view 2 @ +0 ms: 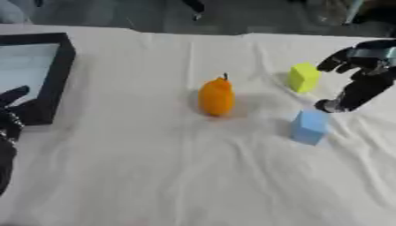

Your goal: Pick up the objects with one hand, pass them to the other hand, and then place them into the box on the other side of the table.

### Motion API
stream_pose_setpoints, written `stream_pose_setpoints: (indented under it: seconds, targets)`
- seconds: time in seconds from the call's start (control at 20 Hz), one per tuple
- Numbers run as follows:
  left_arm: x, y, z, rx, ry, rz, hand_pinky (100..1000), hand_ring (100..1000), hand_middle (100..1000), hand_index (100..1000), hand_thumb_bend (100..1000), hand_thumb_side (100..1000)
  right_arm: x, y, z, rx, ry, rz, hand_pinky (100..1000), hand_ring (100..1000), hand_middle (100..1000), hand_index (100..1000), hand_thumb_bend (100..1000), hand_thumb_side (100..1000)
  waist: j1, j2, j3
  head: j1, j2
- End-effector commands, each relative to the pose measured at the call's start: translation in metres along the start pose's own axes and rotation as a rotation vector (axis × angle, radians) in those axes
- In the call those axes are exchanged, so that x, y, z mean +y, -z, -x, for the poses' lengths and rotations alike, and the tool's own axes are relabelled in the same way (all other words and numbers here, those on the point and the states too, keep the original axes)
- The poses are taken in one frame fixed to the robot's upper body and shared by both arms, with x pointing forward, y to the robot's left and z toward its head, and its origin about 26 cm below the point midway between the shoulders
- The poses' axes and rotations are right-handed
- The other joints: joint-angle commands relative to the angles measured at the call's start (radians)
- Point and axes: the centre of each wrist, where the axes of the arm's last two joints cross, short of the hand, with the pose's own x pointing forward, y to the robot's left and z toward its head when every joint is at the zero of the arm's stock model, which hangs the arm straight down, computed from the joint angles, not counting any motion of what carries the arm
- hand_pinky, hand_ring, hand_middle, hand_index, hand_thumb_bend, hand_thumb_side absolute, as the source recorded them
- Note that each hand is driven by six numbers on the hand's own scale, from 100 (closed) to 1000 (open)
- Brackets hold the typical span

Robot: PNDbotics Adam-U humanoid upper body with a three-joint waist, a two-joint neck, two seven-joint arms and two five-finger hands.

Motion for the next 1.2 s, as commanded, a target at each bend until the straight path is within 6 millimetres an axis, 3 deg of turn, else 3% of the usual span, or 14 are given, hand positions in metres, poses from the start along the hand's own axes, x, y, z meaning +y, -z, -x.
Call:
stream_pose_setpoints:
  seconds: [0.05,0.85,1.2]
  targets:
    - [0.001,0.003,-0.008,-0.033,0.010,0.005,1000,827,840,789,148,856,-0.011,-0.010,-0.001,0.175,0.146,-0.202,945,990,919,901,361,100,0.003,0.000,-0.003,0.001,0.002]
    - [0.002,0.004,-0.009,-0.037,0.011,0.009,1000,828,840,788,146,849,-0.004,-0.006,0.003,0.149,0.199,-0.242,941,990,918,899,362,108,-0.001,-0.004,0.000,-0.009,0.000]
    - [0.002,0.004,-0.009,-0.037,0.010,0.008,1000,828,839,788,146,850,0.002,-0.001,0.005,0.143,0.223,-0.259,938,990,917,898,382,161,0.001,-0.003,0.004,-0.013,-0.005]
